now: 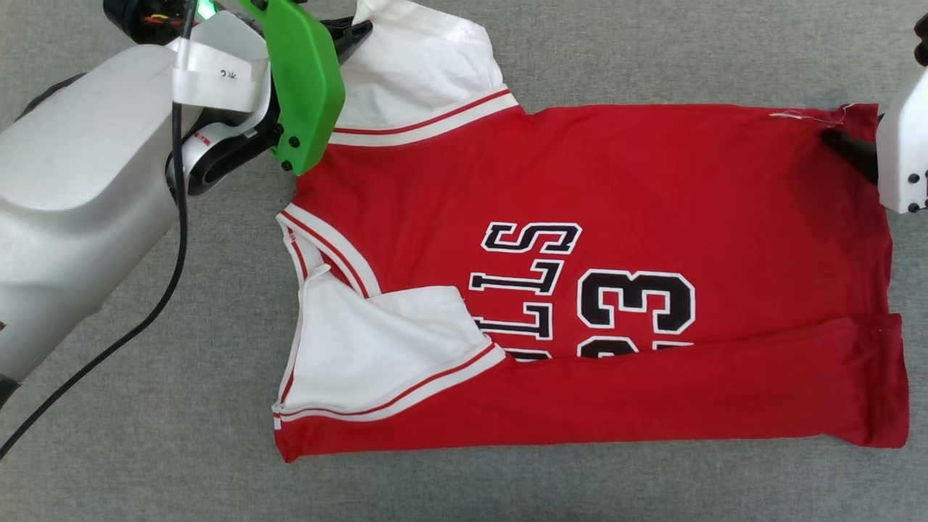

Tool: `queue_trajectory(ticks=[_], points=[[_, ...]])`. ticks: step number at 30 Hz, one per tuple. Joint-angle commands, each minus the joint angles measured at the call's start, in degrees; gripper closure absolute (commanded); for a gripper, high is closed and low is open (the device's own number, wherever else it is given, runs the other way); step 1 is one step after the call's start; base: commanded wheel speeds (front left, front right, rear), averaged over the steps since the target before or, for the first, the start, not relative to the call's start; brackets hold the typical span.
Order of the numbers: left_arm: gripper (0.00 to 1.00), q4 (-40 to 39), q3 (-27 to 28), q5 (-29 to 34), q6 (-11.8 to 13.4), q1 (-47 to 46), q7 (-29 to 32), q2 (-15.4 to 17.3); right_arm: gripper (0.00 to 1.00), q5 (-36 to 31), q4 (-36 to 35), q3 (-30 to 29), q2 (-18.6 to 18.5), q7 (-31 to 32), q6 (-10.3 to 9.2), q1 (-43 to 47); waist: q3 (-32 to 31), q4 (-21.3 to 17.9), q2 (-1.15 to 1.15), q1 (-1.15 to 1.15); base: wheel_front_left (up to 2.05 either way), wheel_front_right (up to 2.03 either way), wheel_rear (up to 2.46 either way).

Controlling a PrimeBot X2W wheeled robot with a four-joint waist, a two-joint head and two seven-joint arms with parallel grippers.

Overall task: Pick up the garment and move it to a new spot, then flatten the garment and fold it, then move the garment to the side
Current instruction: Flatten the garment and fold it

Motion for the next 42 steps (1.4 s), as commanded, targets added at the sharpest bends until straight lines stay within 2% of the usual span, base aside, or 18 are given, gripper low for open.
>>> queue_trajectory(ticks=[1,6,7,8,9,15,23,24,26,42], points=[[1.0,0.0,0.17,0.31,-0.16,-0.8,-0.56,-0.15,0.0,0.02,1.02,1.72,0.3,0.21,-0.03,-0.07,0.69,0.53,0.0,0.0,0.0,0.0,0.0],[1.0,0.31,0.09,0.33,-0.16,-0.75,-1.15,-0.25,0.0,2.39,3.03,5.58,-0.15,0.88,-0.03,1.88,0.94,0.68,0.0,0.0,0.0,0.0,0.0],[1.0,0.44,0.05,0.25,-0.16,-0.66,-1.3,-0.23,0.24,2.75,3.02,6.32,-0.41,0.74,-0.03,2.07,0.84,0.63,0.0,0.0,0.0,0.0,0.0],[1.0,0.63,0.02,0.17,-0.16,-0.54,-1.47,-0.2,0.71,2.94,2.87,6.78,-0.71,-0.09,-0.03,2.02,0.66,0.56,0.0,0.0,0.0,0.0,0.0],[1.0,0.81,0.0,0.1,-0.16,-0.44,-1.63,-0.18,1.0,3.08,2.77,6.95,-0.94,-1.07,-0.03,1.87,0.49,0.5,0.0,0.0,0.0,0.0,0.0],[1.0,2.06,-0.19,-0.88,-0.16,1.23,-3.66,-0.23,1.0,4.58,2.63,7.72,-2.52,-9.47,-0.03,1.17,-2.97,0.2,0.0,0.0,0.0,0.0,0.0],[1.0,0.59,-1.19,-1.23,-0.1,6.79,-5.67,1.32,1.0,7.16,1.4,8.86,-3.67,-18.36,-0.03,5.21,-7.68,-0.01,0.0,0.0,0.0,0.0,0.0],[1.0,-0.97,-1.46,-1.35,0.42,9.68,-6.54,2.47,1.0,7.26,0.54,9.54,-4.12,-21.73,-0.03,6.99,-9.19,0.01,0.0,0.0,0.0,0.0,0.0],[1.0,-2.27,-1.57,-1.61,0.99,11.58,-7.08,3.39,1.0,7.33,-0.07,9.92,-4.32,-23.68,-0.03,8.01,-10.04,-0.03,0.0,0.0,0.0,0.0,0.0],[1.0,-11.12,-2.33,-5.4,7.15,29.1,-12.12,7.75,1.0,9.04,-4.34,9.53,-6.99,-34.57,-0.03,23.06,-18.11,1.58,0.0,0.0,0.0,0.0,0.0]])
